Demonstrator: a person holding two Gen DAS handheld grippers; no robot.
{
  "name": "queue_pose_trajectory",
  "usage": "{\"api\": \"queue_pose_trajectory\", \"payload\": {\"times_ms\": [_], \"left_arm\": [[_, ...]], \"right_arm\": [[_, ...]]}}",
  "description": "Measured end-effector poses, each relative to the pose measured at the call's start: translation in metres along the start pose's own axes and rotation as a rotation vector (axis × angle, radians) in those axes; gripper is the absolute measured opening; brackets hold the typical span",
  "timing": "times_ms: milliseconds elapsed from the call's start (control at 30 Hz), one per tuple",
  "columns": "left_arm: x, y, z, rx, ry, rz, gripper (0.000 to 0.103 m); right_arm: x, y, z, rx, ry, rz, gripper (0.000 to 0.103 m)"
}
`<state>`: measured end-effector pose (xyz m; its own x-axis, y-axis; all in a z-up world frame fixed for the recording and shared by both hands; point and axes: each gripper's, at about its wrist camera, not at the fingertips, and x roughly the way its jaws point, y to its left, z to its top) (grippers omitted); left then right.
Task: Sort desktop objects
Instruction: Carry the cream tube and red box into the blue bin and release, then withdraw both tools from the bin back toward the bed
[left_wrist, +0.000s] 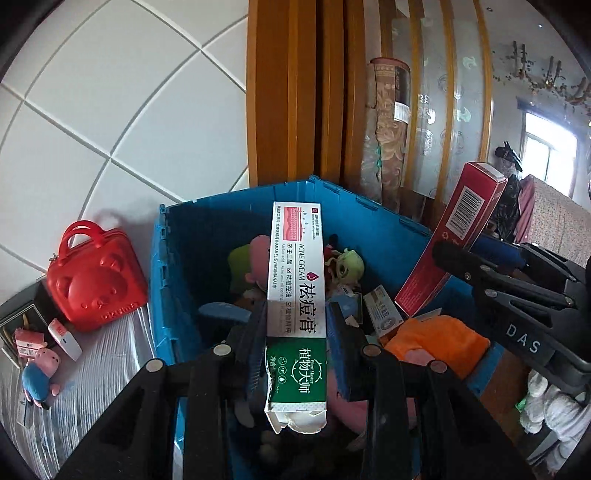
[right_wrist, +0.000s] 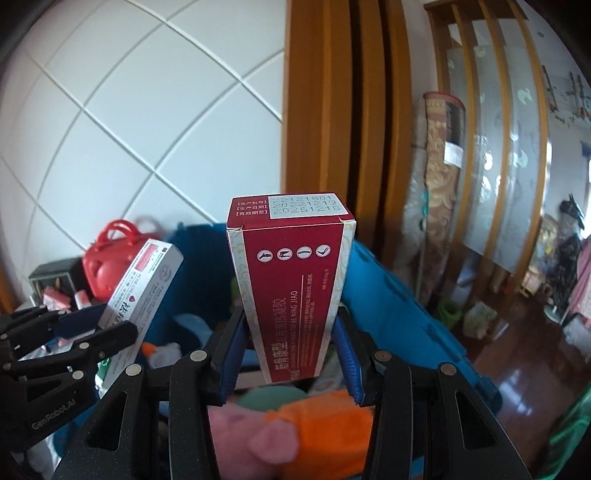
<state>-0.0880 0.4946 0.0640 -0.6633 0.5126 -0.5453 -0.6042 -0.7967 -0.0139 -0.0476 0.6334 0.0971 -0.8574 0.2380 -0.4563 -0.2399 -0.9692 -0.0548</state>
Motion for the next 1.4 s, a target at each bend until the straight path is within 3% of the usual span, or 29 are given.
{"api": "queue_pose_trajectory", "payload": {"times_ms": [267,567,700,867,1033,1167,1300,1400], "left_arm": [[0.034,-0.019,0.008,0.010,0.082,0.007,0.031],[0.050,-0.018,0.010,-0.001,0.131,0.039,0.031],[0.051,-0.017,0.011,0.002,0.122,0.063,0.051],[0.052,-0.013,0.013,-0.007,0.110,0.076,0.054],[0.051,-0.011,0.014,-0.013,0.107,0.068,0.055],[0.045,-0.009,0.013,-0.019,0.101,0.054,0.055],[0.026,0.000,0.011,-0.039,0.062,0.038,0.055],[0.005,0.011,0.008,-0.049,0.023,0.047,0.057]], "right_arm": [[0.044,-0.010,-0.006,-0.074,0.139,-0.063,0.045],[0.077,-0.019,-0.018,-0.089,0.206,-0.080,0.045],[0.077,-0.019,-0.018,-0.091,0.200,-0.077,0.045],[0.078,-0.022,-0.016,-0.086,0.200,-0.076,0.046],[0.075,-0.020,-0.012,-0.089,0.184,-0.110,0.081],[0.075,-0.020,-0.011,-0.089,0.174,-0.130,0.086],[0.067,-0.023,-0.010,-0.052,0.143,-0.129,0.103],[0.050,-0.019,-0.007,-0.022,0.104,-0.103,0.103]]}}
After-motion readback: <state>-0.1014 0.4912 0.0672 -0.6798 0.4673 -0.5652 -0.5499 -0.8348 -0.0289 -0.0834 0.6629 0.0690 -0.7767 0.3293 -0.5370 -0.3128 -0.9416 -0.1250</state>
